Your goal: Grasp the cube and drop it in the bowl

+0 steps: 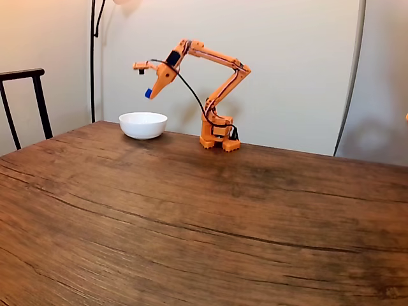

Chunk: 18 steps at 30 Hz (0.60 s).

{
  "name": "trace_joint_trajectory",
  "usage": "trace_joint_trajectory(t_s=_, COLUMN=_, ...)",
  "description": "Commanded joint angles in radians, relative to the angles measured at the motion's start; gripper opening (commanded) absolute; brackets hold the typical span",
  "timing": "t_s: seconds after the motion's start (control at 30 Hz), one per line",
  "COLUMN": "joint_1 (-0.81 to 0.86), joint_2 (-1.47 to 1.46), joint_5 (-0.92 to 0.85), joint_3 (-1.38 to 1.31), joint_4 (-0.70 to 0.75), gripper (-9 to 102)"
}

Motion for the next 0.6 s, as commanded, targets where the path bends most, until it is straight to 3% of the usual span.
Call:
trace_joint_trajectory(t_s=0.0, joint_1=0.006, joint_2=0.020, joint_5=0.003, joint_3=0.066, joint_4=-0.098, gripper=5)
trace_joint_trajectory(t_s=0.17, joint_1=0.008, joint_2=0.020, joint_5=0.006, joint_3=0.152, joint_4=-0.216, gripper=6)
trace_joint_trajectory(t_s=0.4, joint_1=0.008, joint_2=0.020, joint_5=0.006, joint_3=0.201, joint_4=-0.258, gripper=31)
trace_joint_trajectory(t_s=0.57, joint_1=-0.006, joint_2=0.021, joint_5=0.008, joint_3=0.184, joint_4=-0.258, gripper=33)
